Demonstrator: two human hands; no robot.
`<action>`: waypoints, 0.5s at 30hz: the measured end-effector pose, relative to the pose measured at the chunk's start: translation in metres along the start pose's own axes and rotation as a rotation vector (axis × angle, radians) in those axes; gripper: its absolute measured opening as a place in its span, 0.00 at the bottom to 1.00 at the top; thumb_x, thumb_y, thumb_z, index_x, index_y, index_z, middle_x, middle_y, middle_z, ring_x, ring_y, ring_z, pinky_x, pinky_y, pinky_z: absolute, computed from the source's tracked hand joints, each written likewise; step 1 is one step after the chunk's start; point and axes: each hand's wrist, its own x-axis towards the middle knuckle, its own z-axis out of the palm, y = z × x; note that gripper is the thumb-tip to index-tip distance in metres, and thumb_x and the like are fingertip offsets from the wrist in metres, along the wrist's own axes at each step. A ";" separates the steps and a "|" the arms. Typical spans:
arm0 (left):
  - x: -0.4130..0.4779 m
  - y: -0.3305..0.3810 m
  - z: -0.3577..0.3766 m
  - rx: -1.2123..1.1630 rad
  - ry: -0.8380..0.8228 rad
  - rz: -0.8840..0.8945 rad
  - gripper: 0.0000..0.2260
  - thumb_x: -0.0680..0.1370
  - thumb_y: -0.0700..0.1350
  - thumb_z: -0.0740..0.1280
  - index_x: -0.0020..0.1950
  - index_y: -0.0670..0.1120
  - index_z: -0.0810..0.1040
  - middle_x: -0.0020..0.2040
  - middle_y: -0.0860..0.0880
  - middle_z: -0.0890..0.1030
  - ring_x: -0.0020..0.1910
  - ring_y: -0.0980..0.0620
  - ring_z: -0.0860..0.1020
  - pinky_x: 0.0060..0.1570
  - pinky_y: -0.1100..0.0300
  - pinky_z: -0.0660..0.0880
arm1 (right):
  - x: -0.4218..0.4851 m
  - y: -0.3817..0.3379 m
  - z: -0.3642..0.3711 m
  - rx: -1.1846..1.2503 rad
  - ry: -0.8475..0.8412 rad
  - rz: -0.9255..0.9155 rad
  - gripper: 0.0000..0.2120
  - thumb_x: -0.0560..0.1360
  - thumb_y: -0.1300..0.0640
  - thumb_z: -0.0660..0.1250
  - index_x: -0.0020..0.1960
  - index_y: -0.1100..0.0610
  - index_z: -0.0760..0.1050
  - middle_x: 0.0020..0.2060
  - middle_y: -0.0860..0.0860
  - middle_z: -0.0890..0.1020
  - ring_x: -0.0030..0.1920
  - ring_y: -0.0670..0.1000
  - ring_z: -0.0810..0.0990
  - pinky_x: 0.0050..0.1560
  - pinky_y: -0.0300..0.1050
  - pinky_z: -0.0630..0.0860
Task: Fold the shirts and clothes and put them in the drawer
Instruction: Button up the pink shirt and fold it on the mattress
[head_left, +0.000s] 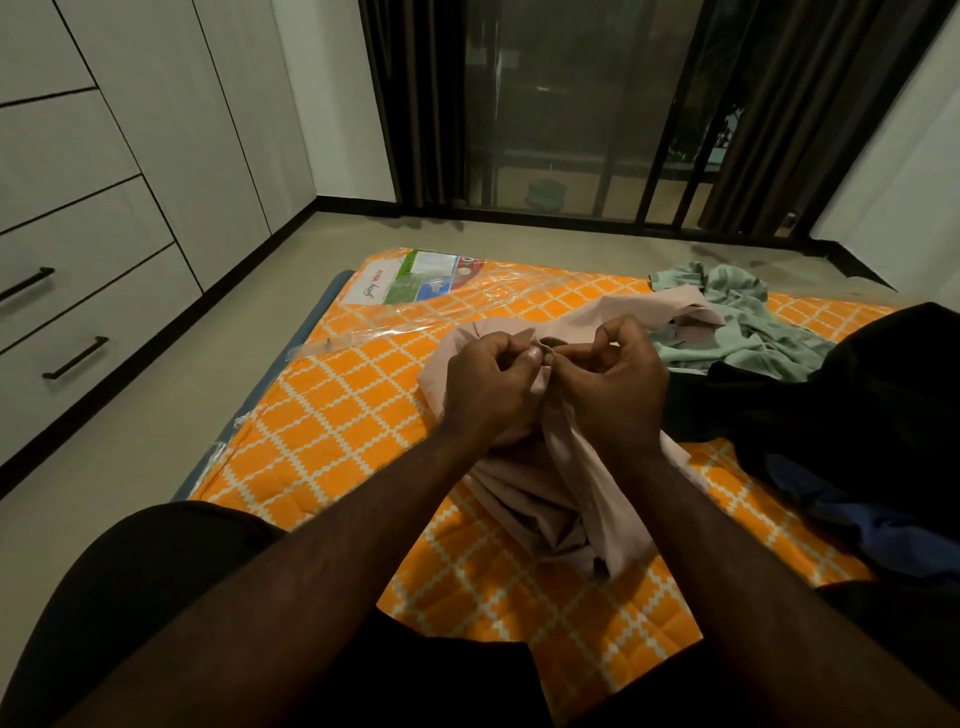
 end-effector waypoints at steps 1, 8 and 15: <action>0.001 0.000 -0.001 -0.013 -0.023 0.003 0.06 0.80 0.43 0.70 0.52 0.42 0.85 0.41 0.53 0.83 0.42 0.58 0.81 0.38 0.69 0.76 | 0.001 -0.001 -0.001 0.001 0.001 0.006 0.16 0.71 0.61 0.79 0.43 0.55 0.70 0.35 0.47 0.80 0.38 0.47 0.84 0.38 0.48 0.83; 0.006 -0.002 -0.006 0.016 -0.058 0.059 0.05 0.78 0.41 0.72 0.50 0.41 0.86 0.40 0.50 0.84 0.40 0.52 0.82 0.38 0.61 0.78 | 0.005 0.006 0.000 0.074 -0.032 0.078 0.16 0.70 0.64 0.78 0.44 0.56 0.70 0.37 0.54 0.85 0.40 0.50 0.87 0.41 0.56 0.85; 0.003 -0.001 -0.003 0.057 -0.038 0.073 0.04 0.78 0.41 0.71 0.46 0.41 0.85 0.38 0.46 0.84 0.37 0.49 0.82 0.37 0.58 0.78 | -0.003 -0.001 0.000 -0.032 -0.044 -0.114 0.13 0.72 0.64 0.76 0.45 0.56 0.72 0.37 0.50 0.83 0.39 0.45 0.84 0.41 0.48 0.84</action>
